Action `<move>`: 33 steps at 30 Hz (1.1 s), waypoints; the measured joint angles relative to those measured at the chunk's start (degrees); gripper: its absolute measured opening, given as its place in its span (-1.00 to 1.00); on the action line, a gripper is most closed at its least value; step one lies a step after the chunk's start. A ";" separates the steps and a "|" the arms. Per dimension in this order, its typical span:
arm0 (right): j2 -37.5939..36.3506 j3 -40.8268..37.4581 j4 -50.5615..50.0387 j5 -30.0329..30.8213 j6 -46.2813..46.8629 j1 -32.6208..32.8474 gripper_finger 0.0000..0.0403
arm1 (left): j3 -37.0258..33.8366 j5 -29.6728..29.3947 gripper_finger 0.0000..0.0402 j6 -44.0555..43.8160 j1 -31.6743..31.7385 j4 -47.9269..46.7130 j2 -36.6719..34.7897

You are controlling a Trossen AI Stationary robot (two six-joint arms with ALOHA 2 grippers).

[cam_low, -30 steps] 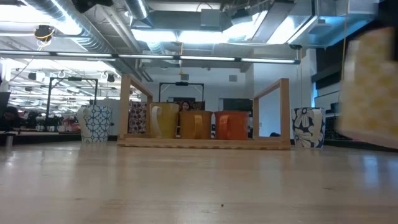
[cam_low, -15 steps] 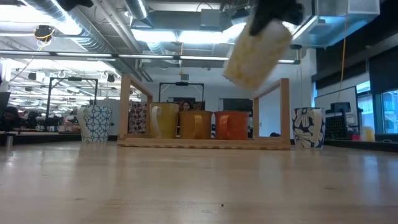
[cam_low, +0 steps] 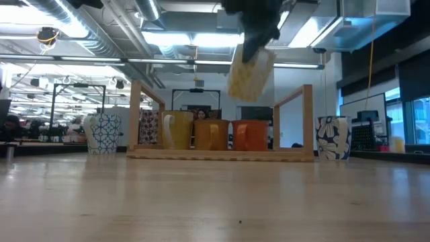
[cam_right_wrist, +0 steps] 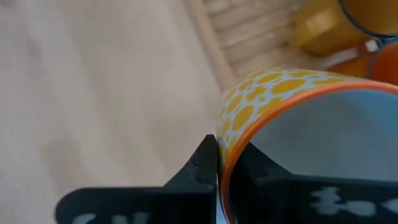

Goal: Place coffee mugs
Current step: Put the patterned yellow mug on the shelf

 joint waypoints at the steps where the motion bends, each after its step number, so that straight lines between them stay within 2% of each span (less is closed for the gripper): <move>1: 0.86 0.65 -0.90 -0.30 -1.13 -1.27 -0.99 | 0.00 -0.26 -0.40 -0.02 -0.01 -0.02 -0.02; 3: 2.01 1.24 -2.91 -1.48 -3.33 -4.03 -0.99 | 0.00 -0.60 -0.40 -0.13 -0.01 0.00 -0.03; 9: 5.20 1.27 -6.11 -4.68 -1.82 -11.06 -0.99 | 0.00 -1.45 -0.40 -0.55 0.00 0.02 -0.02; 15: 7.71 1.27 -5.60 -7.61 -1.61 -15.09 -0.99 | 0.00 -2.75 -0.40 -0.61 -0.01 0.03 0.07; 25: 12.14 1.27 -3.62 -11.25 -2.89 -16.59 -0.98 | 0.01 -3.09 -0.40 -0.59 -0.01 0.11 0.00; 33: 14.52 1.24 -2.43 -10.62 -3.44 -16.88 -0.99 | 0.00 -3.07 -0.40 -0.28 -0.02 0.11 0.00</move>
